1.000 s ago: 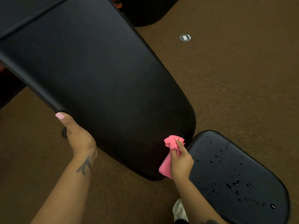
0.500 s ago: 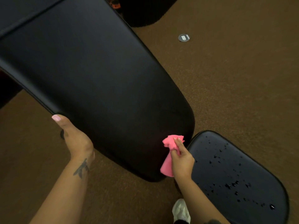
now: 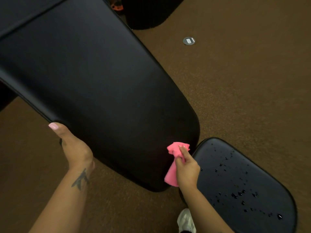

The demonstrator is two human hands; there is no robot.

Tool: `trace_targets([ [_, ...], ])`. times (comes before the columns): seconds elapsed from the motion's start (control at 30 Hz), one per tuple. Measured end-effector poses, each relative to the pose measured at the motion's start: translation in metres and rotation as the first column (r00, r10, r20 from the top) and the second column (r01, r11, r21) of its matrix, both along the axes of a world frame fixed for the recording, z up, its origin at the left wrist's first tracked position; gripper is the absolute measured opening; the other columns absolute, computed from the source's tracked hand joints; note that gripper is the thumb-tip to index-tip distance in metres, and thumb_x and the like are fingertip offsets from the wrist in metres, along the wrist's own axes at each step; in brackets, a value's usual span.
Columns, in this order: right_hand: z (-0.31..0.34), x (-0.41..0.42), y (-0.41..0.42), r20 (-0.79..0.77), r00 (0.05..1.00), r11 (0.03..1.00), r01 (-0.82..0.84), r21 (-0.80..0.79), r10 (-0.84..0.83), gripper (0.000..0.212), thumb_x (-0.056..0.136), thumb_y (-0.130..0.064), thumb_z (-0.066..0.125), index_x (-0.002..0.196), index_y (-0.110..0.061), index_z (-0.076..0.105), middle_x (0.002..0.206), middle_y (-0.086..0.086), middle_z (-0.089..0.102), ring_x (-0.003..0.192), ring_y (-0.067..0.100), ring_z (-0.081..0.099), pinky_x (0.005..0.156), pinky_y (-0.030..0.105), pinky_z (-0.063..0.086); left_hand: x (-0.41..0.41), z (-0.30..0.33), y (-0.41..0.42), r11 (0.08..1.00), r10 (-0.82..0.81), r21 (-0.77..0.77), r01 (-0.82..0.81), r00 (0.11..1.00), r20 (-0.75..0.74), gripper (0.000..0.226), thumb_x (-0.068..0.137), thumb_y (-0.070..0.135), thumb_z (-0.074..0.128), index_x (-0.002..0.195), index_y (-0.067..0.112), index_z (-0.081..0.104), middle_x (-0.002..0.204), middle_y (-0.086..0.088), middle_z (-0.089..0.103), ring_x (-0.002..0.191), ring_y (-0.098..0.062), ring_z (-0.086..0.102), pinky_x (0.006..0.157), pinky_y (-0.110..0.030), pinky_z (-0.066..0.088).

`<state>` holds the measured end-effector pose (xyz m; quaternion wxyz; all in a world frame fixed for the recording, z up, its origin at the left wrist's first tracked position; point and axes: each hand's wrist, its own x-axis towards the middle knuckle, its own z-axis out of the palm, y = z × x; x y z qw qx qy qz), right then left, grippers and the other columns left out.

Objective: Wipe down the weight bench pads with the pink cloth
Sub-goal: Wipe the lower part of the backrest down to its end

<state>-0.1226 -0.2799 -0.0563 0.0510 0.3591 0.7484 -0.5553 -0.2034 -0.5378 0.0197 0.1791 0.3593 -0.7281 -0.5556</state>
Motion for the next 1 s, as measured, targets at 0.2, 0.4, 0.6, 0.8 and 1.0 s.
trace_targets([
  [0.2, 0.012, -0.031, 0.008, 0.016, 0.997, 0.996, 0.071, 0.052, -0.072, 0.038, 0.092, -0.016, 0.052, 0.13, -0.019, 0.053, 0.121, 0.005, 0.062, 0.106, 0.017, 0.057, 0.089, 0.022, 0.038, -0.004, -0.01, -0.007, 1.0, 0.009, -0.019, -0.009, 1.0, 0.015, 0.122, 0.056, 0.1, 0.007, 0.153, 0.028, 0.021, 0.157, 0.014, 0.026, 0.144, -0.008, 0.025, 0.12, -0.037, 0.021],
  [0.4, 0.017, -0.034, 0.0, -0.061, 0.998, 1.0, 0.01, -0.008, -0.011, 0.039, 0.089, -0.017, 0.056, 0.127, -0.03, 0.055, 0.128, -0.003, 0.058, 0.112, 0.012, 0.055, 0.101, 0.036, 0.044, -0.007, -0.018, -0.014, 0.998, 0.061, 0.015, -0.062, 0.996, 0.069, 0.106, 0.067, 0.096, 0.007, 0.151, 0.034, 0.024, 0.155, 0.017, 0.03, 0.142, -0.005, 0.029, 0.119, -0.035, 0.024],
  [0.6, 0.003, -0.019, 0.01, 0.031, 0.998, 0.998, 0.053, 0.03, -0.054, 0.039, 0.09, -0.015, 0.055, 0.128, -0.026, 0.054, 0.118, 0.003, 0.063, 0.098, 0.011, 0.058, 0.089, 0.026, 0.045, -0.008, -0.017, -0.011, 0.997, 0.077, -0.009, -0.077, 0.994, 0.08, 0.105, 0.068, 0.096, 0.006, 0.151, 0.034, 0.024, 0.155, 0.014, 0.03, 0.142, -0.009, 0.03, 0.118, -0.038, 0.024],
  [0.8, 0.022, -0.053, 0.014, -0.003, 0.998, 0.995, 0.06, 0.085, -0.06, 0.038, 0.092, -0.014, 0.051, 0.13, -0.019, 0.053, 0.125, 0.005, 0.059, 0.109, 0.02, 0.056, 0.086, 0.023, 0.038, -0.005, -0.01, -0.004, 0.998, 0.054, -0.04, -0.052, 0.998, 0.044, 0.114, 0.062, 0.097, 0.005, 0.153, 0.028, 0.021, 0.157, 0.011, 0.028, 0.144, -0.01, 0.027, 0.119, -0.037, 0.023],
  [1.0, 0.022, -0.035, 0.0, -0.07, 0.997, 1.0, -0.013, 0.012, 0.013, 0.039, 0.089, -0.016, 0.056, 0.125, -0.031, 0.056, 0.127, -0.004, 0.058, 0.107, 0.01, 0.056, 0.095, 0.028, 0.044, -0.003, -0.005, 0.001, 0.997, 0.075, -0.035, -0.073, 0.995, 0.06, 0.113, 0.065, 0.095, 0.006, 0.152, 0.025, 0.023, 0.156, 0.006, 0.03, 0.143, -0.014, 0.03, 0.119, -0.038, 0.024],
])
